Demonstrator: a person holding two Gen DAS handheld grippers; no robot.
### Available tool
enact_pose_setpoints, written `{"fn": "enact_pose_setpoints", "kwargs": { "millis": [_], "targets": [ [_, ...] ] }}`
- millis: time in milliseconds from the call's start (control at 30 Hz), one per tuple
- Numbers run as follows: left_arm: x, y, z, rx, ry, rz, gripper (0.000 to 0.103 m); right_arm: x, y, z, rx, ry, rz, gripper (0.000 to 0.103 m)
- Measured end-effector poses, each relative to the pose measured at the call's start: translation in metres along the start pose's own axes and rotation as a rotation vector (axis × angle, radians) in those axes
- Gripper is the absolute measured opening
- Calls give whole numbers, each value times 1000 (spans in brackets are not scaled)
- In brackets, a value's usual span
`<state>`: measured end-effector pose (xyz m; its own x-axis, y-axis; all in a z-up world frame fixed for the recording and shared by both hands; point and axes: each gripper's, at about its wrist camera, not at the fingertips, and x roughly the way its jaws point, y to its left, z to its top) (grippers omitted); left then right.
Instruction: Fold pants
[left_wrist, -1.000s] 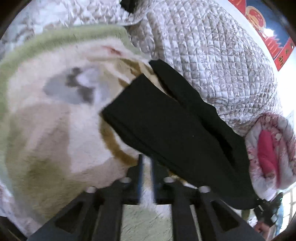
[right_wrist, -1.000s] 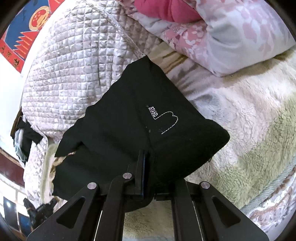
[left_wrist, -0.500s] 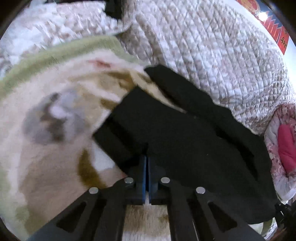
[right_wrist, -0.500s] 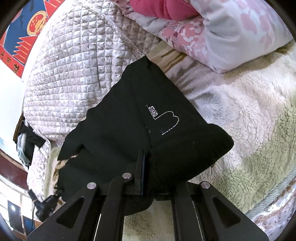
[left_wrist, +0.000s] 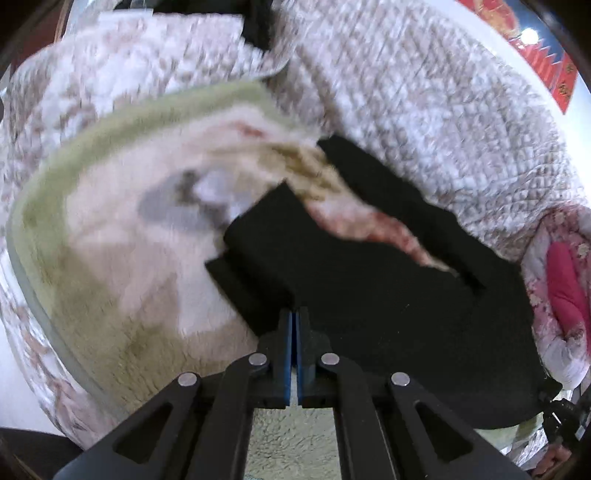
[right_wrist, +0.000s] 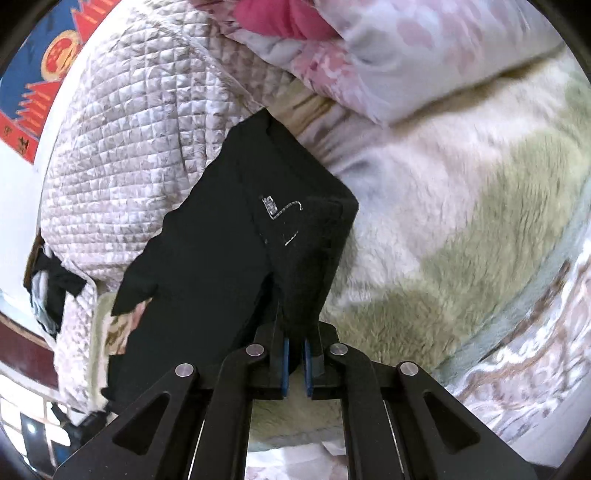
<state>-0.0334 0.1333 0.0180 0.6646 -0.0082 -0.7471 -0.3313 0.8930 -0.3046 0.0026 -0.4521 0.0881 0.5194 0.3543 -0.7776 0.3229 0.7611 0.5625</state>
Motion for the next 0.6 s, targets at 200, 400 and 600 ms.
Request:
{"fn": "enact_pose_setpoints", "kwargs": {
  "millis": [200, 400, 600],
  "targets": [
    [-15, -5, 2, 10, -52, -16, 3, -19, 8, -10, 5, -70, 15, 2],
    [0, 3, -4, 9, 32, 27, 4, -8, -5, -18, 32, -15, -34, 3],
    [-28, 3, -2, 8, -54, 101, 10, -43, 18, -20, -78, -113, -168, 21]
  ]
}}
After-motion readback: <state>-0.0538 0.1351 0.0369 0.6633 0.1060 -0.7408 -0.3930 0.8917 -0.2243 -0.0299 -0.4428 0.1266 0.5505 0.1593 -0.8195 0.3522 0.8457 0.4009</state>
